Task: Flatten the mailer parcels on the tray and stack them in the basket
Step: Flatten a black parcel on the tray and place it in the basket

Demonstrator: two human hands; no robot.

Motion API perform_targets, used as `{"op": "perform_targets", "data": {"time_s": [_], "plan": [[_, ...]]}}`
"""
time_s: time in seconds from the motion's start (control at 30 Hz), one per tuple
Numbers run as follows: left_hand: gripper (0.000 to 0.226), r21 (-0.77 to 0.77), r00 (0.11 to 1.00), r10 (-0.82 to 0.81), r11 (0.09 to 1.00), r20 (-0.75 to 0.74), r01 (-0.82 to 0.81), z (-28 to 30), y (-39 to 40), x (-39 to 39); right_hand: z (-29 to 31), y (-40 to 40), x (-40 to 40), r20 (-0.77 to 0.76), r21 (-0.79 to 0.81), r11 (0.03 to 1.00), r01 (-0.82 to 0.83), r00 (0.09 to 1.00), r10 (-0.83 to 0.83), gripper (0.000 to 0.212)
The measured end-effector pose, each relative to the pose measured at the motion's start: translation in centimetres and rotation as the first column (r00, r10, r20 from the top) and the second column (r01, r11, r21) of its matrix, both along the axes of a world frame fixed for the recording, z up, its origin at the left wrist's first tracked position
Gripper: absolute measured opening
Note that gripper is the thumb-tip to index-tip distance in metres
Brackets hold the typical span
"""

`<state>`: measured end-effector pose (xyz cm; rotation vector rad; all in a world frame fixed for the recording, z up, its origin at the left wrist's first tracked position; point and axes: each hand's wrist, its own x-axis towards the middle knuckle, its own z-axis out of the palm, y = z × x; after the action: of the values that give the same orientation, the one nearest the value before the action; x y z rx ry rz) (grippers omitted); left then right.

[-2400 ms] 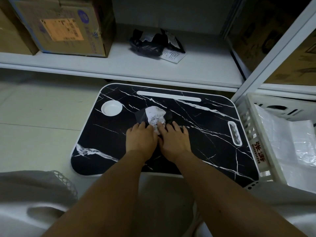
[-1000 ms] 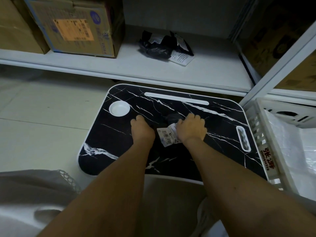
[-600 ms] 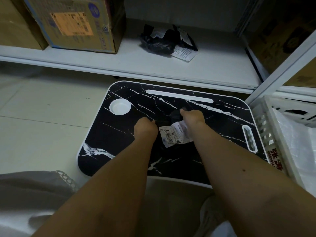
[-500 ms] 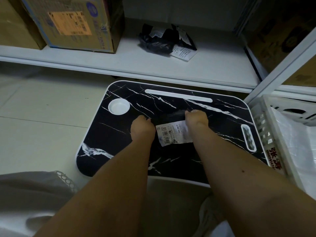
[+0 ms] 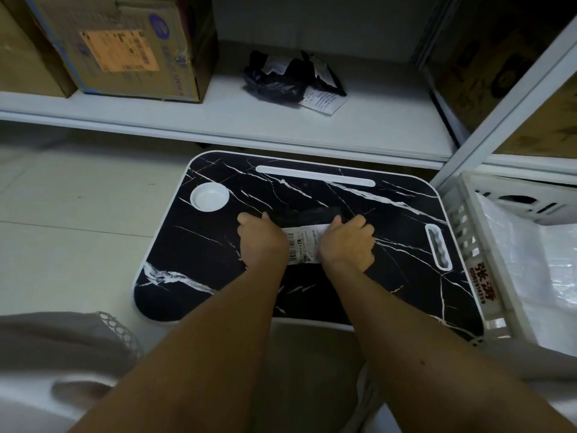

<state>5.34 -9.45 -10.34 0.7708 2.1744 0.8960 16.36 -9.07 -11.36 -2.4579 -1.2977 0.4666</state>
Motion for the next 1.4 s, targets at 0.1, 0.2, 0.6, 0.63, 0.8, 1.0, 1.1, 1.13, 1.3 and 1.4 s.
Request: {"op": "perform_targets", "data": {"time_s": [0.1, 0.2, 0.6, 0.63, 0.8, 1.0, 1.1, 1.13, 1.3, 1.4], "plan": [[0.035, -0.100, 1.000, 0.001, 0.995, -0.012, -0.002, 0.1, -1.7, 0.0, -0.1, -1.4, 0.3, -0.065, -0.110, 0.993, 0.053, 0.996, -0.061, 0.049], [0.044, -0.221, 0.998, -0.041, 0.974, 0.036, 0.048, 0.1, -3.0, -0.3, 0.3, -2.4, 0.7, -0.141, -0.155, 0.988, 0.020, 0.989, -0.042, 0.043], [0.024, -0.122, 0.946, -0.308, 0.947, -0.100, 0.296, 0.8, -4.8, -0.9, 1.5, -4.3, 0.7, -0.254, -0.120, 0.993, 0.016, 0.966, -0.046, 0.032], [0.023, -0.129, 0.940, -0.317, 0.945, -0.124, 0.301, 0.9, -4.7, -1.2, 1.4, -4.3, 0.7, -0.213, -0.095, 0.995, -0.017, 0.977, -0.004, 0.032], [0.020, -0.201, 0.857, -0.436, 0.898, -0.275, 0.392, 1.1, -4.4, -1.5, 1.0, -4.3, 0.4, -0.090, -0.070, 0.995, -0.073, 0.994, 0.066, 0.037], [0.052, -0.253, 0.495, -0.508, 0.832, -0.705, 0.493, -0.4, -4.3, -1.4, 0.4, -4.6, 0.0, 0.324, -0.003, 0.940, -0.342, 0.888, 0.325, 0.049], [0.060, -0.406, 0.211, -0.684, 0.621, -0.698, 0.671, -1.6, -4.6, -0.9, -0.2, -4.8, -0.5, 0.335, -0.070, 0.739, -0.670, 0.682, 0.650, 0.051], [0.062, -0.465, 0.161, -0.731, 0.570, -0.663, 0.677, -2.1, -4.9, -1.0, -0.7, -5.0, -0.2, 0.305, -0.123, 0.706, -0.698, 0.650, 0.696, 0.052], [0.060, -0.502, 0.149, -0.795, 0.503, -0.587, 0.704, -3.3, -5.0, -1.8, -2.6, -5.1, 1.0, 0.214, -0.197, 0.675, -0.711, 0.641, 0.737, 0.053], [0.059, -0.491, 0.205, -0.836, 0.477, -0.508, 0.728, -3.2, -4.7, -1.7, -2.8, -4.8, 1.0, 0.183, -0.230, 0.662, -0.713, 0.637, 0.749, 0.053]]}}
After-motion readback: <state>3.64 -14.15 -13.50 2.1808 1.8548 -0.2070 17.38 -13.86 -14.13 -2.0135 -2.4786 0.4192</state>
